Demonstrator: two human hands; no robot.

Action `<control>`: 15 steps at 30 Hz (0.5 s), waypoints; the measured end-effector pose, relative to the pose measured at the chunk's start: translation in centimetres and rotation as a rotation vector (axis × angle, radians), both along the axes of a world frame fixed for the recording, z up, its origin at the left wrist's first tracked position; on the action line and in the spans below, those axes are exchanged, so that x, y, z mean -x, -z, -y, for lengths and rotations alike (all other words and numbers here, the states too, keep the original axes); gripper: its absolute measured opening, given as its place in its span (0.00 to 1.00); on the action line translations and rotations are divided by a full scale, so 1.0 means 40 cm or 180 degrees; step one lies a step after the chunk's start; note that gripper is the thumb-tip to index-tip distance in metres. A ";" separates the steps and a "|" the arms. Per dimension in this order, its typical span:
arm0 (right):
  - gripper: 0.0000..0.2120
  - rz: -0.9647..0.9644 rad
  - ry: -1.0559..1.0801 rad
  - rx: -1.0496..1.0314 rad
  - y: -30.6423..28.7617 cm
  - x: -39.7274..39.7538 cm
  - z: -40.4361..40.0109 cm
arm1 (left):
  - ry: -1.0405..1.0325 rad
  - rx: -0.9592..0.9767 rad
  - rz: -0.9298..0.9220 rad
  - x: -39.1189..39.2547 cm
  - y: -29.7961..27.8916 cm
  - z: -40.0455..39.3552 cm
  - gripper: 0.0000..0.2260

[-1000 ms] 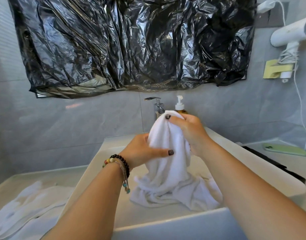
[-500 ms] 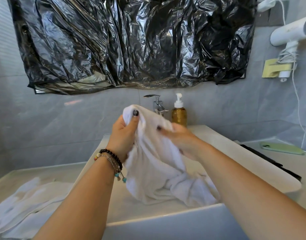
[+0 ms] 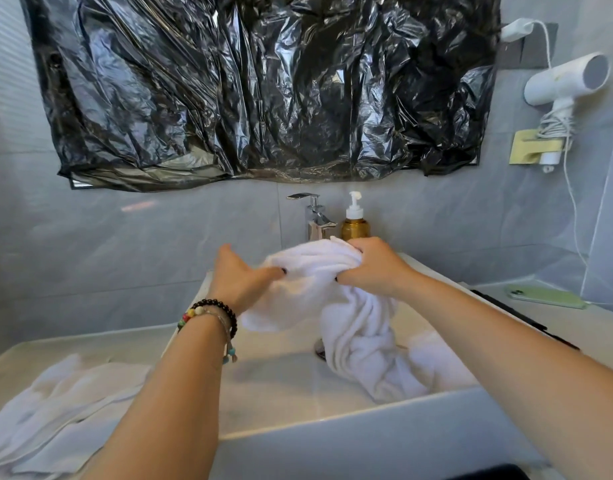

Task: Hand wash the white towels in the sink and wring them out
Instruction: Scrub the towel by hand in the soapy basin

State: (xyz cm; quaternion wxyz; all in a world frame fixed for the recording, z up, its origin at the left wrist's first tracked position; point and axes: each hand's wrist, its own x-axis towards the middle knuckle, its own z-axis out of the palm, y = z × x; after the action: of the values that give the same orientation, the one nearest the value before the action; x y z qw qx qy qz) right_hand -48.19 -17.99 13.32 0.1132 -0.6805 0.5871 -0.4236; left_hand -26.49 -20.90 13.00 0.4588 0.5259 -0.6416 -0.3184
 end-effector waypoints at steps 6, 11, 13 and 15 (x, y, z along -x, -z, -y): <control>0.09 -0.2122 -0.0316 -0.0146 -0.088 -0.038 -0.040 | 0.1631 0.0588 0.1218 0.066 0.039 -0.043 0.59; 0.27 -0.1990 -0.0257 -0.0217 -0.102 -0.055 -0.069 | 0.1266 0.0941 0.0990 0.071 0.058 -0.024 0.16; 0.33 -0.1595 -0.0146 -0.0300 -0.057 -0.047 -0.071 | 0.0960 0.1058 0.0723 0.066 0.051 -0.026 0.08; 0.30 -0.1363 -0.0254 -0.0437 0.009 -0.052 -0.067 | 0.0695 0.1051 0.0360 0.066 0.043 -0.026 0.07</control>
State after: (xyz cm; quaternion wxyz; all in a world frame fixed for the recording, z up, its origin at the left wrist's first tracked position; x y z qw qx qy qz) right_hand -46.11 -15.32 12.95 0.0486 -0.7683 0.5977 -0.2237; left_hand -29.13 -19.87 11.29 0.4648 0.3878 -0.7630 -0.2268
